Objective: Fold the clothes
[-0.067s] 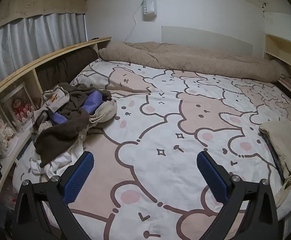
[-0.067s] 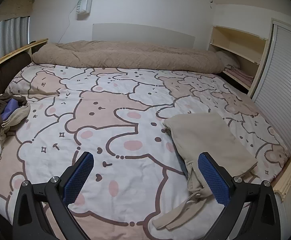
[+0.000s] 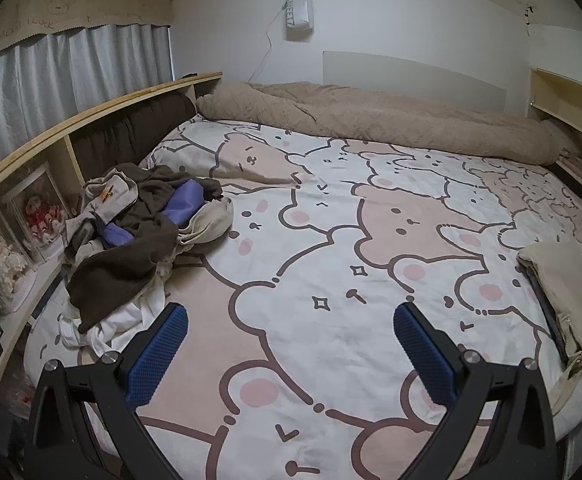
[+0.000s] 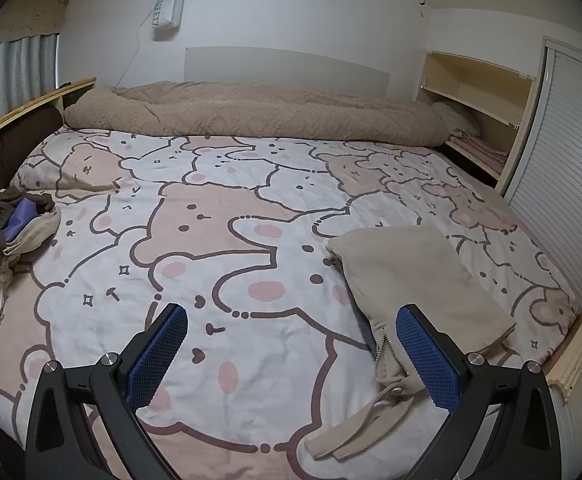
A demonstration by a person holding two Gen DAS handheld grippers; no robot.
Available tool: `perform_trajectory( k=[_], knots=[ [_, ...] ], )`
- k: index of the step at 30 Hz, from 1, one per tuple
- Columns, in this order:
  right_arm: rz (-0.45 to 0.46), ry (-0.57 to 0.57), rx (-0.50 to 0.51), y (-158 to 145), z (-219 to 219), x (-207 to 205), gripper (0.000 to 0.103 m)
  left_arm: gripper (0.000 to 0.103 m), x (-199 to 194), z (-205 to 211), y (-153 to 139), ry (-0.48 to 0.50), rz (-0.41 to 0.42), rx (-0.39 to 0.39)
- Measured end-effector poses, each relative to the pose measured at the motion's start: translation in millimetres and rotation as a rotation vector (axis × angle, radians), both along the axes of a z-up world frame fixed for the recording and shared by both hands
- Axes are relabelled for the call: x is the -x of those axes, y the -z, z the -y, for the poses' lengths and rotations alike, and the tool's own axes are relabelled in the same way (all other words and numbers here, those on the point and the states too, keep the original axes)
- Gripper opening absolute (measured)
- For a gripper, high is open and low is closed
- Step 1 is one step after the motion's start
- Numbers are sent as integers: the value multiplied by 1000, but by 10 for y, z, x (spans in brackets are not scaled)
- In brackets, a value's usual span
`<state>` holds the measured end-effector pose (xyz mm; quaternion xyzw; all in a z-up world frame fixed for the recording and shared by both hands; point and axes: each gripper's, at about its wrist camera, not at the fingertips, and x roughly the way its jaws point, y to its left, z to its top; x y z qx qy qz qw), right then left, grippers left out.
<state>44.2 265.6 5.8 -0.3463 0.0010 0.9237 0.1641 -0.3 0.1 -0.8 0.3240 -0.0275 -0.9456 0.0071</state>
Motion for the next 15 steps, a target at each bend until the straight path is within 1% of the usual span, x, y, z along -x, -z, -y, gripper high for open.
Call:
perform_trajectory(
  k=[8,12,15],
  knots=[
    [2,6,-7,45,0,59,103,103,8,-2,23,-1,1,-5],
    [-2,6,-6,6,70,12,103,103,11,-4,29,0,2,-6],
    [0,5,-4,8,41,25,103,103,11,-8,24,1,2,-4]
  ],
)
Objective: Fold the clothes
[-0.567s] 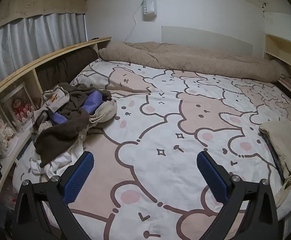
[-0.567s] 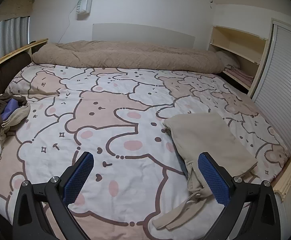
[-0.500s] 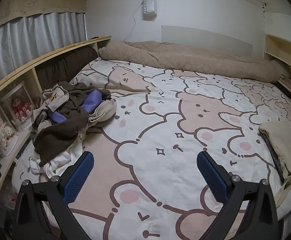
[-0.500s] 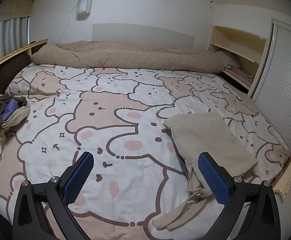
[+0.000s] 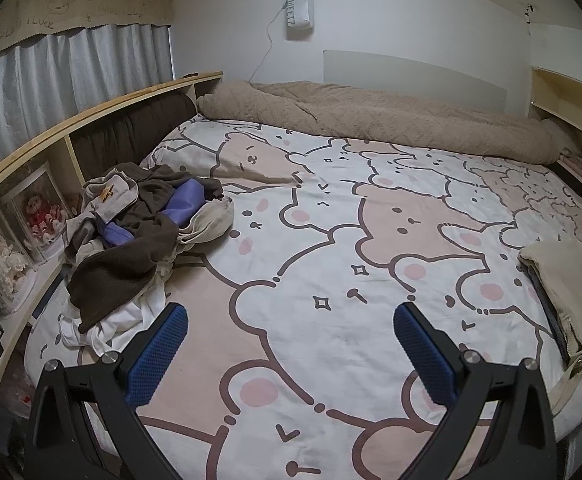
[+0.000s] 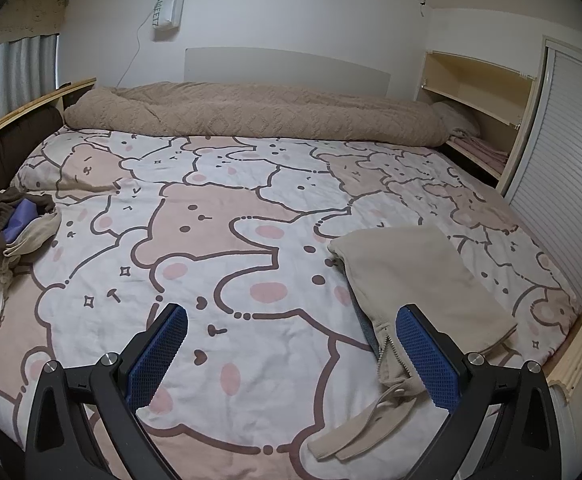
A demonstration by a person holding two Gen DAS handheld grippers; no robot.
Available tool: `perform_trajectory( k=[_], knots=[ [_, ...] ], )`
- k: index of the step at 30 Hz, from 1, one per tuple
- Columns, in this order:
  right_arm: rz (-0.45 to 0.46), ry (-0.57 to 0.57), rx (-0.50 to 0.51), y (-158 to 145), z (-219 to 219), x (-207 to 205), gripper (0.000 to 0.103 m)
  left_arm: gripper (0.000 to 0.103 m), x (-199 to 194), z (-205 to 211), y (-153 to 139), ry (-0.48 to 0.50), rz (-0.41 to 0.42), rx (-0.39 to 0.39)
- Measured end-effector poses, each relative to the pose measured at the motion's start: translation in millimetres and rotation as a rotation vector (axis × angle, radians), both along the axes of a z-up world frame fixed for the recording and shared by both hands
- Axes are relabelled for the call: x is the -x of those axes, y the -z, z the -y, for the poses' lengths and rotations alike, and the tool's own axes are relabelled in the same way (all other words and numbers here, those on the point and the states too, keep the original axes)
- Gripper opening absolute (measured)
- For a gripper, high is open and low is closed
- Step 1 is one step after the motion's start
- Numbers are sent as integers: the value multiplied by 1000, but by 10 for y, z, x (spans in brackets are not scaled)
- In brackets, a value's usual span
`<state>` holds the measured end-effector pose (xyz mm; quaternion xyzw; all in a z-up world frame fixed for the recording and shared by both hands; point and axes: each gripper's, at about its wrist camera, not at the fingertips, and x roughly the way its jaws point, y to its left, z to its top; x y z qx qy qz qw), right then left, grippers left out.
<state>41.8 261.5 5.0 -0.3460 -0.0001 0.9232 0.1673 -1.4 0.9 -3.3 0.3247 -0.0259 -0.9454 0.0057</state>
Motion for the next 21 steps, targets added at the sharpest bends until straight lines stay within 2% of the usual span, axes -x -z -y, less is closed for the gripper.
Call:
perform_trajectory(
  k=[21],
  knots=[
    [13,-4,1,38,12,20,103,103,12,-17,1,7,2,6]
  ],
)
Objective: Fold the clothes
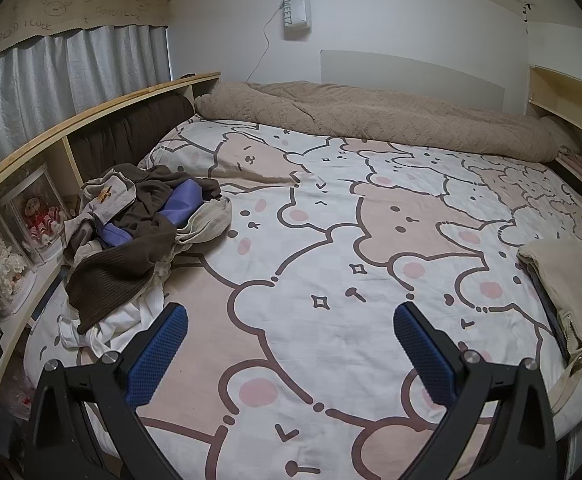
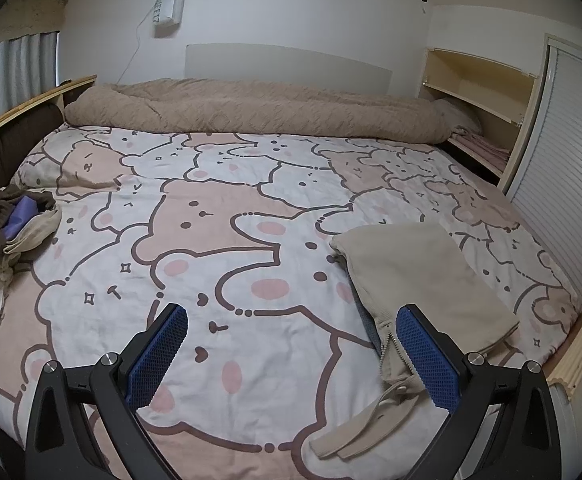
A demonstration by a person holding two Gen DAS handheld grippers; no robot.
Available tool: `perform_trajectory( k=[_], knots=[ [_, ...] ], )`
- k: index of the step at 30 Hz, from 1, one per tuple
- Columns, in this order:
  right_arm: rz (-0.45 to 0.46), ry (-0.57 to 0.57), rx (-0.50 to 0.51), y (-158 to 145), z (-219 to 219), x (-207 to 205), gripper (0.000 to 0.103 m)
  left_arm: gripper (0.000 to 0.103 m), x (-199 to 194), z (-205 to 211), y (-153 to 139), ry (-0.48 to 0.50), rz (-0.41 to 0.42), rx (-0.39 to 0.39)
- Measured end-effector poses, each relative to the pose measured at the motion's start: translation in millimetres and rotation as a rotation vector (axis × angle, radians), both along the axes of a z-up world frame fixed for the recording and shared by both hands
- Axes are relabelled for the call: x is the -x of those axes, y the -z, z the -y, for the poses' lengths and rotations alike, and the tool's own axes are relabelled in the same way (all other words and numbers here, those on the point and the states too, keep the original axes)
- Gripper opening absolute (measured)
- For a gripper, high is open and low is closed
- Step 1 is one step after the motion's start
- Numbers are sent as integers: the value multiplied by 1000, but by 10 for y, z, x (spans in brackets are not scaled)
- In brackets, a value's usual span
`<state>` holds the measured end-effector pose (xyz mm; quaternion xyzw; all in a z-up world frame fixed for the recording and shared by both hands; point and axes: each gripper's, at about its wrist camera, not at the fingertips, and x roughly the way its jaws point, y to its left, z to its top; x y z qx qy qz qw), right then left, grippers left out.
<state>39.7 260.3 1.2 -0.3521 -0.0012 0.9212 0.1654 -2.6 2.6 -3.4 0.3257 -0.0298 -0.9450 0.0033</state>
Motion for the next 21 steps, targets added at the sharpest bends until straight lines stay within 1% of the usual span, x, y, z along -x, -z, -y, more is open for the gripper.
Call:
perform_trajectory(
  k=[6,11,21],
  knots=[
    [8,0,-8,5,11,11,103,103,0,-8,21,4,5,-8],
    [10,1,0,11,12,21,103,103,-3,-29,11,4,-2,15],
    [9,-4,-3,12,19,33,103,103,-8,-4,-9,6,-6,6]
  ],
)
